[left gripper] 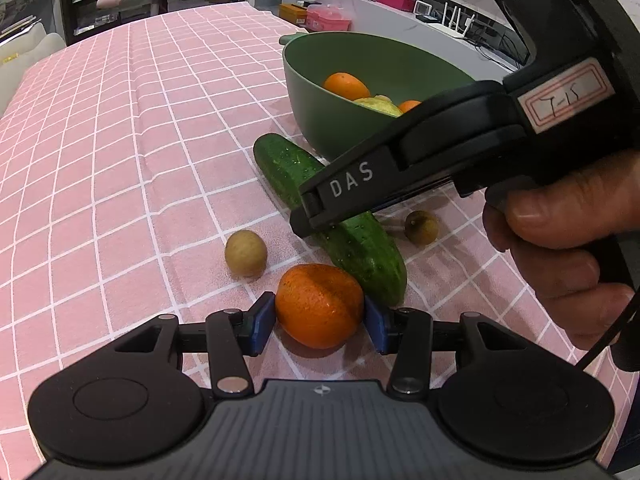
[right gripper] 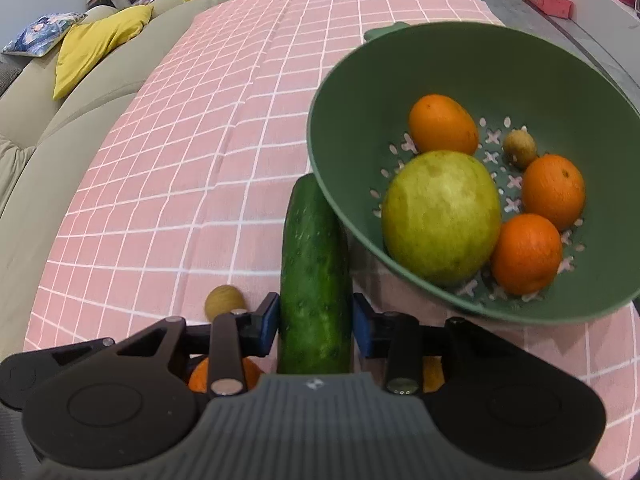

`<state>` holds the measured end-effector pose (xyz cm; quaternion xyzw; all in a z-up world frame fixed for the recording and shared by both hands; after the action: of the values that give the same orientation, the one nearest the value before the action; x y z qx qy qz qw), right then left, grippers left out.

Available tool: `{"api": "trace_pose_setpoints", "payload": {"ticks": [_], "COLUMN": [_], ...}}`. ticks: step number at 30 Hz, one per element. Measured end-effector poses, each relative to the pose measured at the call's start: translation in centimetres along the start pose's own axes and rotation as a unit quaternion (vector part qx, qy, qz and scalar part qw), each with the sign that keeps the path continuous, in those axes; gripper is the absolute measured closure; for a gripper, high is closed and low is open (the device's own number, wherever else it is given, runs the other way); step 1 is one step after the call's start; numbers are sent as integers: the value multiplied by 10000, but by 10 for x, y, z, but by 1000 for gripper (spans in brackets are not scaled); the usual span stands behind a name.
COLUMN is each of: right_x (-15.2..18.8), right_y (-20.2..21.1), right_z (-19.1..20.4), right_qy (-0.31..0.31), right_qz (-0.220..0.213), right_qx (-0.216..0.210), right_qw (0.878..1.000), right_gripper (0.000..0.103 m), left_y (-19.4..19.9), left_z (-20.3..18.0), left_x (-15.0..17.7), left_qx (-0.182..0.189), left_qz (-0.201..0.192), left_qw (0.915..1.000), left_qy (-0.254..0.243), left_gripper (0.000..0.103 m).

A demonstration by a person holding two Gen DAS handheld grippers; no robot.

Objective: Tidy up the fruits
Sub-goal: 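Grasp the last orange with the left tool while the right tool grasps the cucumber, then lower the cucumber back onto the table and open the right tool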

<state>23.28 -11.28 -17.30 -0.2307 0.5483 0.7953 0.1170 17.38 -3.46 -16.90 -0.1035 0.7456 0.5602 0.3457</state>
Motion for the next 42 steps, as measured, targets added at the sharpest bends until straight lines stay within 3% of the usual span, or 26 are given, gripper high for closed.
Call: {"api": "trace_pose_setpoints", "payload": {"ticks": [14, 23, 28, 35, 42], "right_x": [1, 12, 40, 114, 120], "right_y": [7, 53, 92, 139, 164], "right_z": [3, 6, -5, -36, -40], "right_qy": [-55, -19, -111, -353, -346], "right_qz": [187, 226, 300, 703, 534], "right_qx": [-86, -320, -278, -160, -171], "right_qw": [9998, 9992, 9991, 9968, 9978], "right_gripper": [69, 69, 69, 69, 69], "left_y": [18, 60, 84, 103, 101], "left_z": [-1, 6, 0, -18, -42], "left_x": [0, 11, 27, 43, 40], "left_qx": [49, -139, -170, -184, -132], "left_qz": [-94, -164, -146, -88, -118], "left_qw": [9999, 9998, 9997, 9998, 9998], "left_qy": [-9, 11, 90, 90, -21], "left_gripper": [52, 52, 52, 52, 52]}}
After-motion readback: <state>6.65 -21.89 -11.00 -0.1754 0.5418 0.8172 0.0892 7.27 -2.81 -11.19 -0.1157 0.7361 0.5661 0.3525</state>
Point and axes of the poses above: each gripper's, at about its wrist camera, not at the fingertips, and y roughly against the way its jaws point, z to its left, x to its underside, the point moved 9 cm from there along -y, roughly the way its jaws point, and after that the axes turned 3 degrees about -z, right-handed, at the moved point
